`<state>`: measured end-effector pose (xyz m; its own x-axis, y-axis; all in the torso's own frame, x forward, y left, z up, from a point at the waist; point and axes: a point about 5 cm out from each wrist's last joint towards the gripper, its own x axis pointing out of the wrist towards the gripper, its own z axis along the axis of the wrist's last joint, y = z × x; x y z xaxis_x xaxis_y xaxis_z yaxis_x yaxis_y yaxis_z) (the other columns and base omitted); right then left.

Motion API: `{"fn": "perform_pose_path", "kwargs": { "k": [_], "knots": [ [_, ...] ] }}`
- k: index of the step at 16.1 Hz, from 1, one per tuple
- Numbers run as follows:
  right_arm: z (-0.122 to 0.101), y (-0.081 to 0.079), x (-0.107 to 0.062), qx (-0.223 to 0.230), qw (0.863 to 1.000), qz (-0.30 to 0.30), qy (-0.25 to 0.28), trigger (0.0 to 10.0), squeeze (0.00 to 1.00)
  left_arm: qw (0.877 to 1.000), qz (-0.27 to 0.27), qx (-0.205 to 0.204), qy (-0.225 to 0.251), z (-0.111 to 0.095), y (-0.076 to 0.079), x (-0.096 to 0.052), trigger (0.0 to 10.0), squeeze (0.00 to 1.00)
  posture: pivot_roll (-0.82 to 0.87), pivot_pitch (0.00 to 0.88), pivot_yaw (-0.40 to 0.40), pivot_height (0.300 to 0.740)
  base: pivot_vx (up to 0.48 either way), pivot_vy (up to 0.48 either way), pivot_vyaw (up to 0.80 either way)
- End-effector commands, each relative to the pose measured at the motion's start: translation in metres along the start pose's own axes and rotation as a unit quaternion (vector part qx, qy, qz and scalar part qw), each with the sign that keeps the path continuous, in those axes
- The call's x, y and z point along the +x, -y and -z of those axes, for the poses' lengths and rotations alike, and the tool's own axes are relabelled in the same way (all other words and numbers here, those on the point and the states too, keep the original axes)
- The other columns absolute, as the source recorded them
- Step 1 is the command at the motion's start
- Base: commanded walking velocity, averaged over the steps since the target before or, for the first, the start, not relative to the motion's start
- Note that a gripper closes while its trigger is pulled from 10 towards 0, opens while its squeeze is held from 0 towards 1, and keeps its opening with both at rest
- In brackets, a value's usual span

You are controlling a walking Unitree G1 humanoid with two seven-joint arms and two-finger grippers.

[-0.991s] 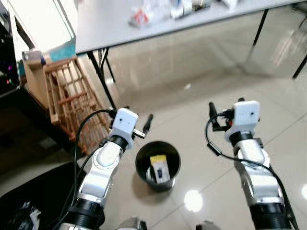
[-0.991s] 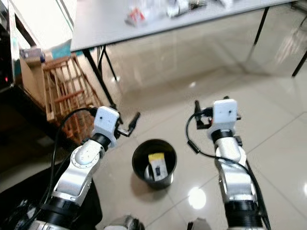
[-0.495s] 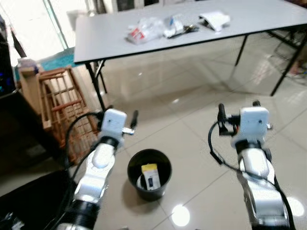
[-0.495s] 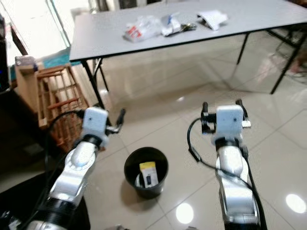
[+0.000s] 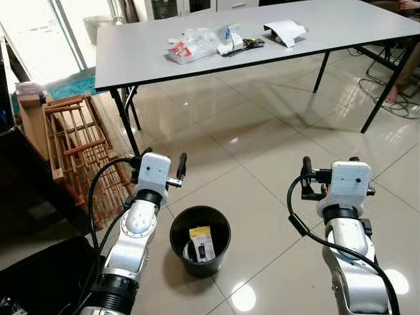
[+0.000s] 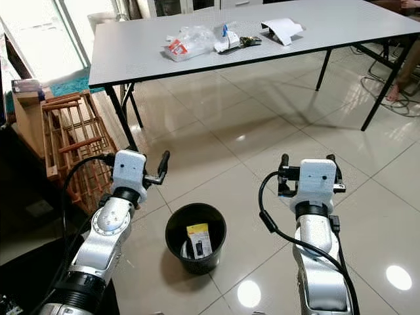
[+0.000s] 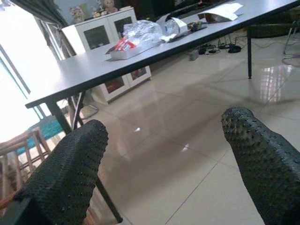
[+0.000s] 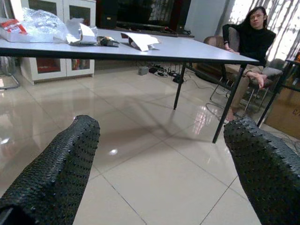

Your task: Picking trash to rubbish bin

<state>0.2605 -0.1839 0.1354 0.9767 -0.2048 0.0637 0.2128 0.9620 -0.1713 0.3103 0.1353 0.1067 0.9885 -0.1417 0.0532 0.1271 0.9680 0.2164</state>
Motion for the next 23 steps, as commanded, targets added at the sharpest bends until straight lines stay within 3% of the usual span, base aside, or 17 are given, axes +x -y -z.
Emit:
{"fn": "perform_pose_path", "kwargs": {
  "k": [1, 12, 14, 23],
  "knots": [
    [-0.005, 0.002, 0.000, 0.009, 1.000, 0.006, 0.004, 10.0, 0.89, 1.000, 0.006, -0.006, 0.004, -0.002, 0.001, 0.003, 10.0, 0.00, -0.10, 0.053, 0.052, 0.740, 0.000, 0.000, 0.00],
    [-0.002, -0.009, 0.001, 0.015, 1.000, -0.012, -0.013, 10.0, 0.85, 1.000, 0.025, -0.013, 0.001, -0.001, 0.007, 0.006, 10.0, 0.00, -0.11, 0.061, 0.063, 0.740, 0.000, -0.460, 0.00],
    [-0.003, -0.010, 0.002, 0.013, 1.000, -0.015, -0.011, 10.0, 0.86, 1.000, 0.025, -0.017, 0.000, -0.001, 0.008, 0.005, 10.0, 0.00, -0.11, 0.061, 0.064, 0.740, 0.000, 0.000, 0.00],
    [-0.002, -0.016, 0.002, 0.012, 0.999, -0.029, -0.012, 10.0, 0.85, 0.999, 0.030, -0.016, -0.001, 0.001, 0.009, 0.003, 10.0, 0.00, -0.10, 0.068, 0.061, 0.740, 0.000, 0.000, 0.76]
  ]
}}
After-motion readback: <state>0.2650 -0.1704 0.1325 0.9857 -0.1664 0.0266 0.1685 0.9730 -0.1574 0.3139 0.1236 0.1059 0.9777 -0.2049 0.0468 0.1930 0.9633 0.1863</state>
